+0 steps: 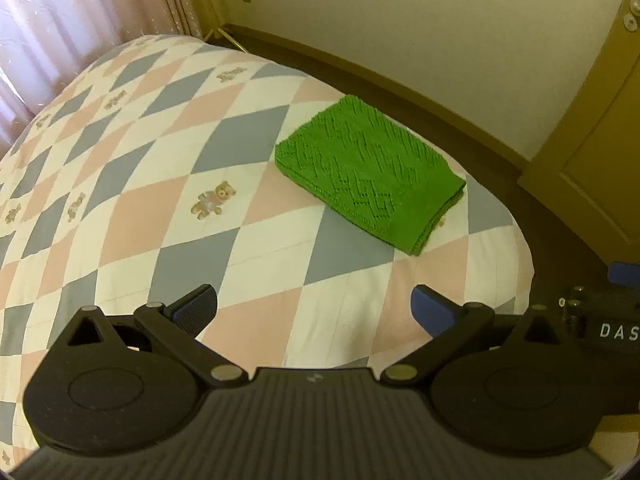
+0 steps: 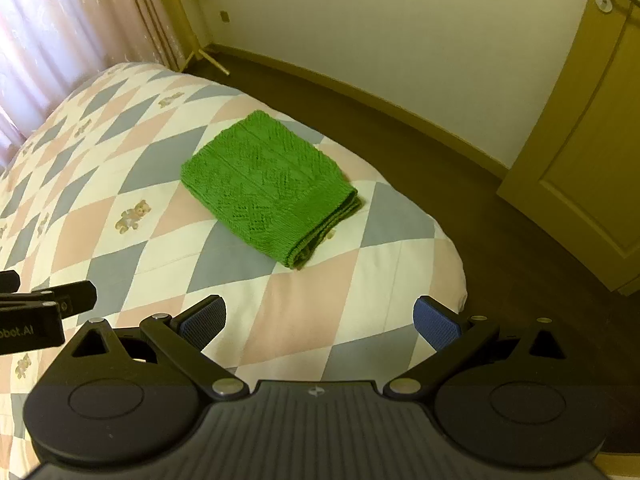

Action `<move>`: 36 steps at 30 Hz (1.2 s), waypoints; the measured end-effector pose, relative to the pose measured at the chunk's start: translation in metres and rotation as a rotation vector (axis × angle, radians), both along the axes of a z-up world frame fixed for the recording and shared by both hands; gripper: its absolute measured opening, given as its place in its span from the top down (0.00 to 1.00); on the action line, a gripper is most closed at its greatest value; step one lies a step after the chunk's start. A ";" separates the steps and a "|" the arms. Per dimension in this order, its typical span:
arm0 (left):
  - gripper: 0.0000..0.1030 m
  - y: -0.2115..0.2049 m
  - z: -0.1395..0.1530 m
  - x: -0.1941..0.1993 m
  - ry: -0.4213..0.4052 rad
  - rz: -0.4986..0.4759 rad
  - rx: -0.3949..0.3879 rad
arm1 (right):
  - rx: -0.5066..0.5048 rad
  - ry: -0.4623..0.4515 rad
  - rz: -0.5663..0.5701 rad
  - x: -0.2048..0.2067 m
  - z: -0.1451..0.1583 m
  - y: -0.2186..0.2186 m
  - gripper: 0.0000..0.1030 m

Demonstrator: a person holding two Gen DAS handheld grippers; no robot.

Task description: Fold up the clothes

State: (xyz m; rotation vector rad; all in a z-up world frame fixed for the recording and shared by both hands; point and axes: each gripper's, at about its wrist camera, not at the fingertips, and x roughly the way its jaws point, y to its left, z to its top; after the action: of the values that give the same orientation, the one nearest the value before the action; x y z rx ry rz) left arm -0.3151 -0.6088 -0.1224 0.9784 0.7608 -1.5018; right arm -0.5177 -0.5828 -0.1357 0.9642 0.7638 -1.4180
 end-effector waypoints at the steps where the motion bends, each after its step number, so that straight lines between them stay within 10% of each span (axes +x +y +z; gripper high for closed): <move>1: 0.01 -0.002 -0.001 -0.001 -0.005 0.001 0.002 | 0.006 -0.001 0.002 -0.001 -0.001 -0.002 0.00; 36: 0.01 -0.077 -0.016 -0.027 -0.006 0.005 0.031 | 0.080 -0.026 0.026 -0.029 -0.017 -0.075 0.00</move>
State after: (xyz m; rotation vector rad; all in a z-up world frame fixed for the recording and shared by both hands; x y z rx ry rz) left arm -0.3423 -0.6860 -0.1385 1.0031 0.7837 -1.4858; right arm -0.5464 -0.6579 -0.1530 1.0293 0.8164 -1.3585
